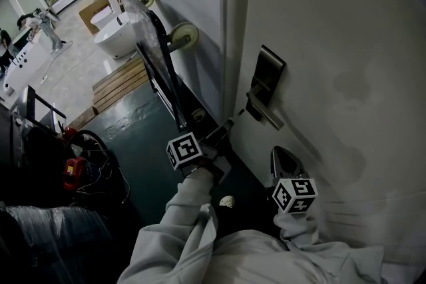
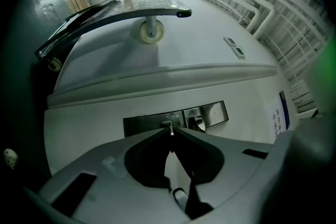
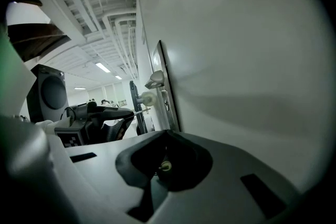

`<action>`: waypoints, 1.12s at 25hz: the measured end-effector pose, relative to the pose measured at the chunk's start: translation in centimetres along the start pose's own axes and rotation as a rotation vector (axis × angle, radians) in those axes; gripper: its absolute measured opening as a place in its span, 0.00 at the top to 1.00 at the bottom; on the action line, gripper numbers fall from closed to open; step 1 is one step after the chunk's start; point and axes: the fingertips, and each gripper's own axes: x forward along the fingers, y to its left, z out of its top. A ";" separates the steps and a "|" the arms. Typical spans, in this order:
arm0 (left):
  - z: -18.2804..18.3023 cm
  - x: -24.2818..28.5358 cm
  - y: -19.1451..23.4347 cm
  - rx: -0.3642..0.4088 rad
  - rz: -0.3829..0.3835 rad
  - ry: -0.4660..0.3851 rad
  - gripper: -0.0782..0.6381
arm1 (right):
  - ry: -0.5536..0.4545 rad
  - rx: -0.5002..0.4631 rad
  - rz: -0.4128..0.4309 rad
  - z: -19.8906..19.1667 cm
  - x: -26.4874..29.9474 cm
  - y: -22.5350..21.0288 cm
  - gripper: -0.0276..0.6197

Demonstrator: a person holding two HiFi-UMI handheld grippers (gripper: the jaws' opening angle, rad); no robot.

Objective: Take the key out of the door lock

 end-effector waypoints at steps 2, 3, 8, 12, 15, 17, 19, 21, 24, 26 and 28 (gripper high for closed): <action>0.4 -0.6 -0.2 0.018 0.001 -0.018 0.85 | -0.002 -0.005 0.011 0.1 0.0 0.2 0.88; 0.6 -0.9 -0.2 0.029 0.004 -0.027 0.85 | -0.004 -0.006 0.017 0.1 0.0 0.3 0.88; 1.7 -2.7 -0.5 0.107 0.033 -0.066 0.85 | -0.006 -0.013 0.051 0.1 0.1 1.1 0.88; 2.4 -4.3 -0.8 0.171 0.058 -0.089 0.85 | -0.003 -0.026 0.076 0.1 0.3 1.8 0.88; 2.8 -5.5 -1.0 0.263 0.091 -0.098 0.85 | 0.001 -0.025 0.091 0.1 0.5 2.1 0.88; 2.9 -6.2 -1.0 0.328 0.122 -0.102 0.85 | 0.003 -0.027 0.103 0.0 0.8 2.3 0.88; 2.9 -6.7 -0.9 0.379 0.146 -0.104 0.85 | 0.004 -0.032 0.115 0.1 1.1 2.4 0.88; 2.9 -7.3 -0.8 0.418 0.171 -0.111 0.85 | 0.004 -0.037 0.123 0.2 1.3 2.5 0.88; 2.9 -8.3 -0.7 0.519 0.231 -0.123 0.85 | 0.009 -0.057 0.136 0.4 1.4 2.7 0.88; 2.7 -8.9 -0.7 0.602 0.269 -0.126 0.85 | 0.011 -0.067 0.145 0.5 1.5 2.8 0.88; 2.5 -9.3 -1.2 0.686 0.292 -0.131 0.85 | 0.009 -0.074 0.152 0.7 1.7 2.9 0.88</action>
